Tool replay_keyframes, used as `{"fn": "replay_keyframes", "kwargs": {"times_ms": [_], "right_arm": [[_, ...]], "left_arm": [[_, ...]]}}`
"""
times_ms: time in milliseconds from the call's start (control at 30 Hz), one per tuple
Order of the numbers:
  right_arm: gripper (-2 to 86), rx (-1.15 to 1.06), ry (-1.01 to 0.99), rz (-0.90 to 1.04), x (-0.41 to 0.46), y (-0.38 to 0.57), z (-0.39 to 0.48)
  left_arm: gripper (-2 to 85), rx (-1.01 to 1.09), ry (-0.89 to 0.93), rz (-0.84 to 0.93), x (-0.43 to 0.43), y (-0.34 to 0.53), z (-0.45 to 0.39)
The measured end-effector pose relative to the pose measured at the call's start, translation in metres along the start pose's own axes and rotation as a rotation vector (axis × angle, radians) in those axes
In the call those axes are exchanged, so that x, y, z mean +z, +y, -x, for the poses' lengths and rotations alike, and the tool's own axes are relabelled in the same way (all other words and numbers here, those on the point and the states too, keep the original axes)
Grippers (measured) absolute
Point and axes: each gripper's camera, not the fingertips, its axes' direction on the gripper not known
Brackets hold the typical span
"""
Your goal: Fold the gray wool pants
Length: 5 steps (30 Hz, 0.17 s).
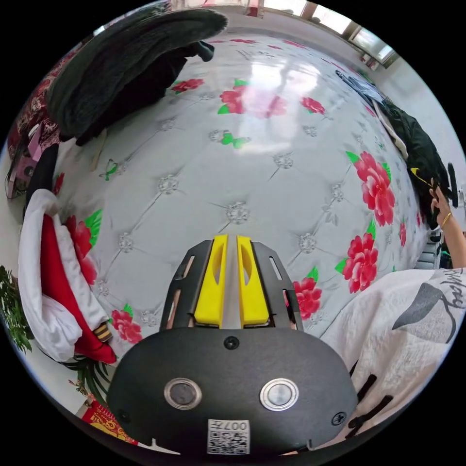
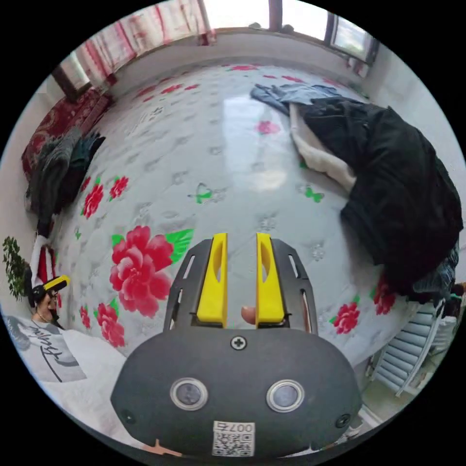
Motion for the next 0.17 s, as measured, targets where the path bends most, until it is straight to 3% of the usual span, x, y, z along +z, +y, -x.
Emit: {"fn": "replay_keyframes", "kwargs": {"times_ms": [167], "right_arm": [[12.0,0.197,0.233,-0.085,-0.019,-0.011,-0.094]], "left_arm": [[4.5,0.006,0.003,0.071,0.012,-0.045,-0.039]]}}
